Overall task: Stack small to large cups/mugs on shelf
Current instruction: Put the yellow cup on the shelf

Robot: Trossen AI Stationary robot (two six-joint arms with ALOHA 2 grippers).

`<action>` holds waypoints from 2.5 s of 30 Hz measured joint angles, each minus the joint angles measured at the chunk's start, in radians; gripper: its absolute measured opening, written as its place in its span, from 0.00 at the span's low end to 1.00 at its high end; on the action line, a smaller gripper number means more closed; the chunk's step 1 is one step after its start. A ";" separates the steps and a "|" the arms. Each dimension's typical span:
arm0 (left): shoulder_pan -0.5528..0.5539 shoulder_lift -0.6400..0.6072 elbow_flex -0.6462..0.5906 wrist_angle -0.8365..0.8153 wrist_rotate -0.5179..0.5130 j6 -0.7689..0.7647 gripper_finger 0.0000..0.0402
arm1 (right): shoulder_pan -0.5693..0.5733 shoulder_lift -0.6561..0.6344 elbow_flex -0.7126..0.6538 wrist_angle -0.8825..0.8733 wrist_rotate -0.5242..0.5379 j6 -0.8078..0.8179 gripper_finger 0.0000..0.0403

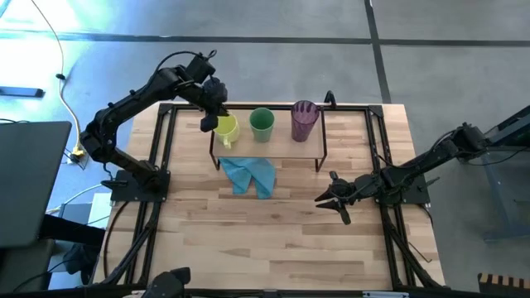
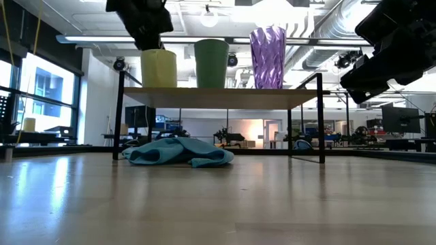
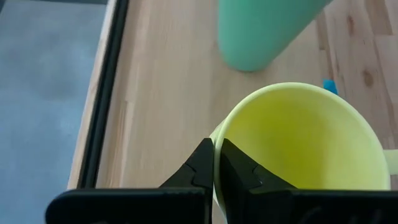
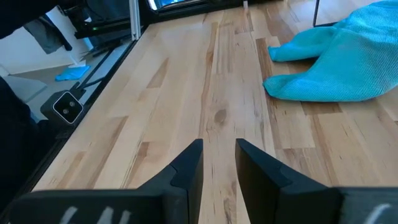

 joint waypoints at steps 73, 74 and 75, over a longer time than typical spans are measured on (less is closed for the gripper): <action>-0.031 0.124 0.104 -0.046 0.023 0.014 0.09 | -0.024 0.000 0.000 -0.003 -0.019 0.000 0.21; -0.031 0.124 0.104 -0.044 0.023 0.014 0.09 | -0.024 0.000 0.000 -0.003 -0.019 0.000 0.21; -0.031 0.124 0.104 -0.044 0.024 0.013 0.09 | -0.024 0.000 0.000 -0.003 -0.019 0.000 0.21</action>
